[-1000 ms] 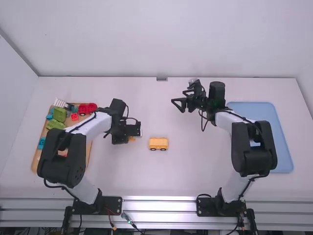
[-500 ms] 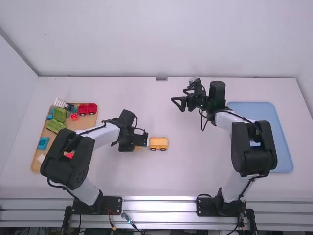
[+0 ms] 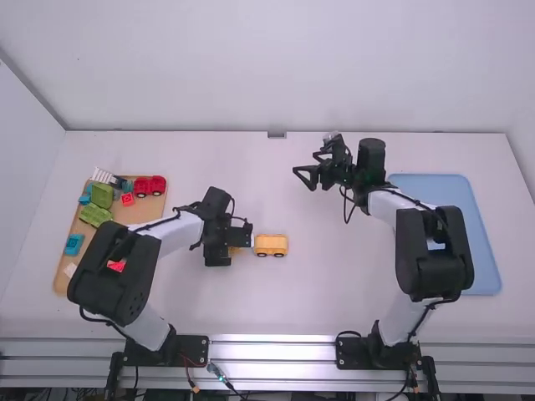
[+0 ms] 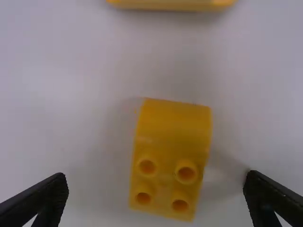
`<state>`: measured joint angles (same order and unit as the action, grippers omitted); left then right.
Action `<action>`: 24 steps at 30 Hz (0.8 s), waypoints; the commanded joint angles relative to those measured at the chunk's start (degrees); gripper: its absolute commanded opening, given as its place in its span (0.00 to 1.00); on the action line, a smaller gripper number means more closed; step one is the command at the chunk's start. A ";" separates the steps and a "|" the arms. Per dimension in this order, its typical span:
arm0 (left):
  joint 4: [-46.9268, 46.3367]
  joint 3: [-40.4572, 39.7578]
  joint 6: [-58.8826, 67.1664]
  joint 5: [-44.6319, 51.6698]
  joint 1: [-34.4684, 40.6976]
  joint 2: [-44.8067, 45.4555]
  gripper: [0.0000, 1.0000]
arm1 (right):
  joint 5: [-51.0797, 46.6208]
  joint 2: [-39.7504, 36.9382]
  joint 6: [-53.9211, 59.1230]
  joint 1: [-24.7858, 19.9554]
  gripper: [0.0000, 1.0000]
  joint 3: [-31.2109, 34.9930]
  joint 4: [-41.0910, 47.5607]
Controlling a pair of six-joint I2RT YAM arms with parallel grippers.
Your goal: Assemble lego blocks to make yellow taxi
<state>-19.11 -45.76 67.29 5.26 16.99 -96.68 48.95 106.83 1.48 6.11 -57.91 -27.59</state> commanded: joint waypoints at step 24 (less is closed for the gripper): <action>2.60 8.41 18.60 43.67 -17.75 12.81 0.99 | 0.11 0.85 0.09 0.24 0.99 -1.38 -0.44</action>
<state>-16.60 -39.20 88.07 42.94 -0.62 -83.42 48.93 106.83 1.54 6.15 -57.91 -27.75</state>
